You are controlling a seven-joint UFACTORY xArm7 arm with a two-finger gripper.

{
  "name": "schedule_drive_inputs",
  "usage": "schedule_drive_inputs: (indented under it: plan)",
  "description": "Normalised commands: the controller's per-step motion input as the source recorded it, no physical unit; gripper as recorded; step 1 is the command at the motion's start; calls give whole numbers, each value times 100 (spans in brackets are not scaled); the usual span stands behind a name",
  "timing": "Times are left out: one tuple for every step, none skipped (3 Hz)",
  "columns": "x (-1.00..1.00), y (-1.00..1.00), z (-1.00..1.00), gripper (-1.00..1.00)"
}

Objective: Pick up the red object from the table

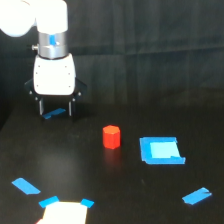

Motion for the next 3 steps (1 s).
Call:
schedule_drive_inputs:
  plan:
    - [100,5,-42,-11]
    - [100,-99,0,76]
    - [100,-100,-17,53]
